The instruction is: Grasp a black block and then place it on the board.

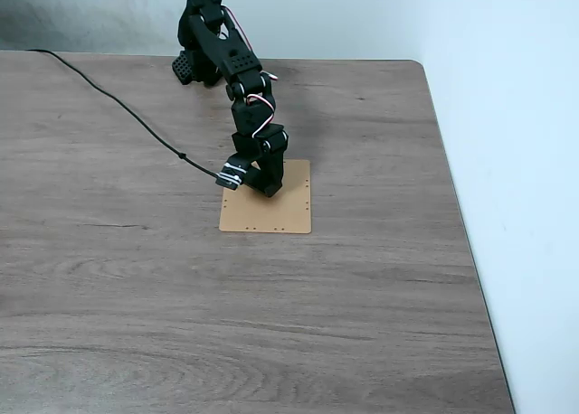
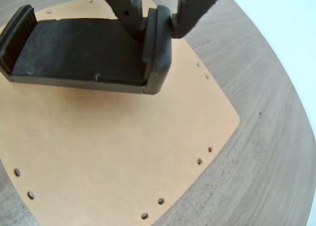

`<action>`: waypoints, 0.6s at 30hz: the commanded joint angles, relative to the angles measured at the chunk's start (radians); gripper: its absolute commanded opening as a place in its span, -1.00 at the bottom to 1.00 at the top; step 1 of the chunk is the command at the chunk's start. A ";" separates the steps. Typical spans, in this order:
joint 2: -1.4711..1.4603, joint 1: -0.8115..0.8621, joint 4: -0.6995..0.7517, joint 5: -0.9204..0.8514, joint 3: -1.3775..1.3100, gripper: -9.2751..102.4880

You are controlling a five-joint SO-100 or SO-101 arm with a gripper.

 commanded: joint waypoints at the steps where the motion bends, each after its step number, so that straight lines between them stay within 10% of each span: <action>1: 0.009 -0.026 -0.028 -0.017 -0.038 -0.83; 18: 0.038 -0.014 -0.049 -0.026 -0.032 -0.46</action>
